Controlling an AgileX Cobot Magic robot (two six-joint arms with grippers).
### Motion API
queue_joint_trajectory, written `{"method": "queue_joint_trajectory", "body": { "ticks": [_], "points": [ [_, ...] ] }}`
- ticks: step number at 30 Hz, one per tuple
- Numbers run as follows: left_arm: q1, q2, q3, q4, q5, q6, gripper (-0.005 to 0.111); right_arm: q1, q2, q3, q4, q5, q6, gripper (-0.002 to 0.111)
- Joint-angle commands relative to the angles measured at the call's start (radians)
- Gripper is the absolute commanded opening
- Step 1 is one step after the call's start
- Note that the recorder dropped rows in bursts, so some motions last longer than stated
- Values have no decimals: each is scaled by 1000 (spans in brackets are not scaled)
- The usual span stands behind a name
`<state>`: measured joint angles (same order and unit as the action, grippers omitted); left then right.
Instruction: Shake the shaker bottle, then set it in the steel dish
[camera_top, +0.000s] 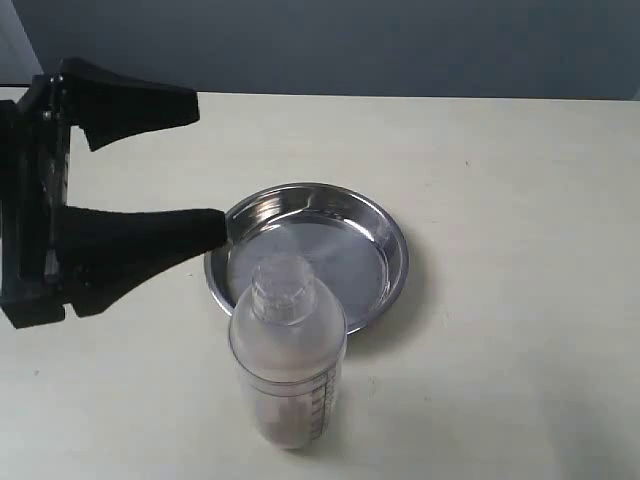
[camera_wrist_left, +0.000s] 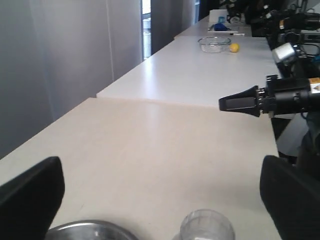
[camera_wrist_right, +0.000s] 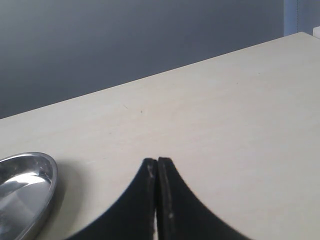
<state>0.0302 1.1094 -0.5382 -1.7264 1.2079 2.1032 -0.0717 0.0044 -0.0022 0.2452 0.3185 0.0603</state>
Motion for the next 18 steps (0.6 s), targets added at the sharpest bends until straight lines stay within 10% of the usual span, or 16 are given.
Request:
{"method": "queue_joint_trajectory", "body": {
  "ticks": [1, 18],
  "points": [
    [-98, 3, -36, -18, 13, 24, 105, 2, -4, 2, 0, -11, -3, -1],
    [-232, 183, -54, -18, 13, 24, 105, 2, -4, 2, 0, -11, -3, -1]
  ]
}}
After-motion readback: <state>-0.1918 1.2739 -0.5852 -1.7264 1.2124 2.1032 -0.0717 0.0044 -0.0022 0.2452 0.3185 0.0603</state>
